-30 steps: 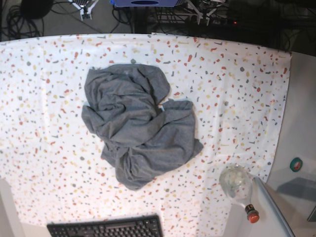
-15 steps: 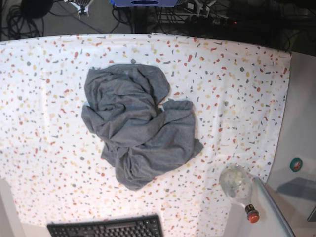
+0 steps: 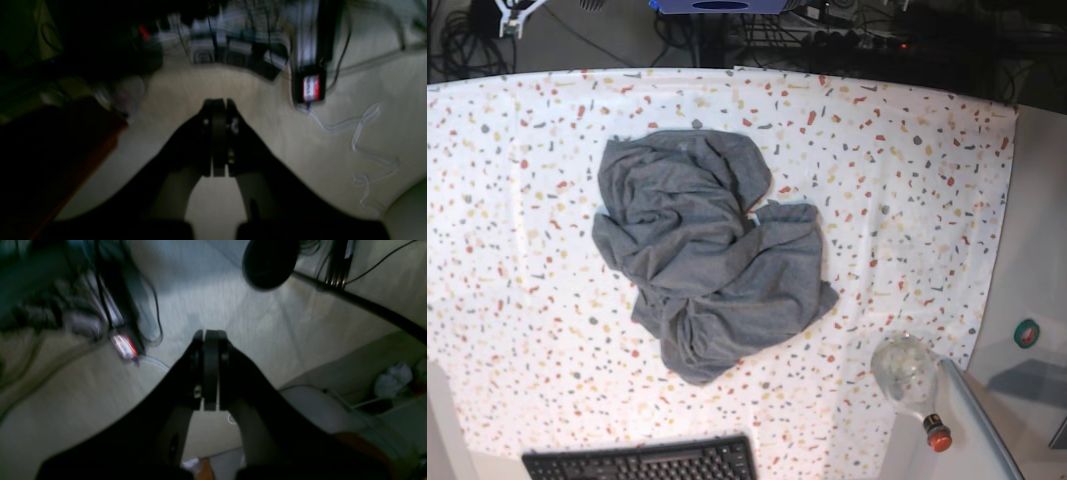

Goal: Layout the t-shirt on the table in an organized manner, then fold the t-shirt properly

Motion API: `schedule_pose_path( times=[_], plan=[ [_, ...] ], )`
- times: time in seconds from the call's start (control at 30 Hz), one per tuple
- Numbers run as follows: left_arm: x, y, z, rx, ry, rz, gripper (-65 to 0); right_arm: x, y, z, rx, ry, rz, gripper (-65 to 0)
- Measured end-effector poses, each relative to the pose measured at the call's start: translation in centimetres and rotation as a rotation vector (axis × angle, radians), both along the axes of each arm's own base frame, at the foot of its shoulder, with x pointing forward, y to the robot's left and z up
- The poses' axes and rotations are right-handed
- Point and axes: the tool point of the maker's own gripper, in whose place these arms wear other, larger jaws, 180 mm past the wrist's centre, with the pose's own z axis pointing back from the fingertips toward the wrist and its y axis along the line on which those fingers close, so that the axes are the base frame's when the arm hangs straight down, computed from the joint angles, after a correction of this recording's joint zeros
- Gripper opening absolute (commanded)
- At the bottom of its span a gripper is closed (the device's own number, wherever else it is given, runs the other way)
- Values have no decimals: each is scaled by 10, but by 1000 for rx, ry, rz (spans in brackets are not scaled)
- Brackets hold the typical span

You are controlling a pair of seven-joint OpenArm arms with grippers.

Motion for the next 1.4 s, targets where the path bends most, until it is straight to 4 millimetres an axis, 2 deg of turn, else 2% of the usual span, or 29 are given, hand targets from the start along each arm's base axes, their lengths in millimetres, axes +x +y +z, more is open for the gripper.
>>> schedule_pose_path(
  times=[0.13,0.23,0.33,0.4,0.47,0.57,0.63,0.7,0.83,0.87,0.9,0.93,1.0,1.03,1.1,1.27,1.4],
  plan=[
    [27,13,37,-10,-106,-43,-650,9,-26,26,-57,-17,-37,-650],
    [36,8,63,-25,-146,-91,-650,24,-26,40,-77,-80,-73,-650],
    [67,-13,102,-79,-259,-177,-650,54,-21,65,-92,-203,-131,-650],
    [87,-25,126,-101,-334,-218,-650,77,-25,85,-117,-284,-127,-650],
    [101,-34,140,-114,-380,-224,-650,103,-26,100,-121,-350,-78,-650],
    [124,-39,149,-128,-441,-210,-650,156,-1,114,-31,-471,20,-650],
    [156,-31,155,-99,-524,-137,-650,196,21,123,33,-546,77,-650],
    [187,-23,163,-121,-575,-63,-650,221,39,123,94,-532,112,-650],
    [225,-15,159,-201,-549,92,-650,245,48,124,125,-465,116,-650],
    [235,-19,160,-235,-553,99,-650,252,54,125,143,-462,122,-614],
    [244,-23,161,-276,-553,117,-650,259,63,127,178,-472,123,-515],
    [250,-24,159,-294,-543,132,-589,265,73,129,225,-488,116,-429],
    [258,-28,151,-316,-499,147,-383,273,88,133,320,-520,91,-252],
    [262,-32,146,-324,-483,146,-321,273,92,134,350,-521,81,-200],
    [270,-42,138,-337,-462,141,-299,273,98,131,408,-527,57,-186],
    [299,-103,121,-445,-430,67,-351,274,111,102,476,-452,23,-215],
    [309,-143,101,-472,-364,-31,-370,269,117,88,499,-420,6,-216]
  ],
)
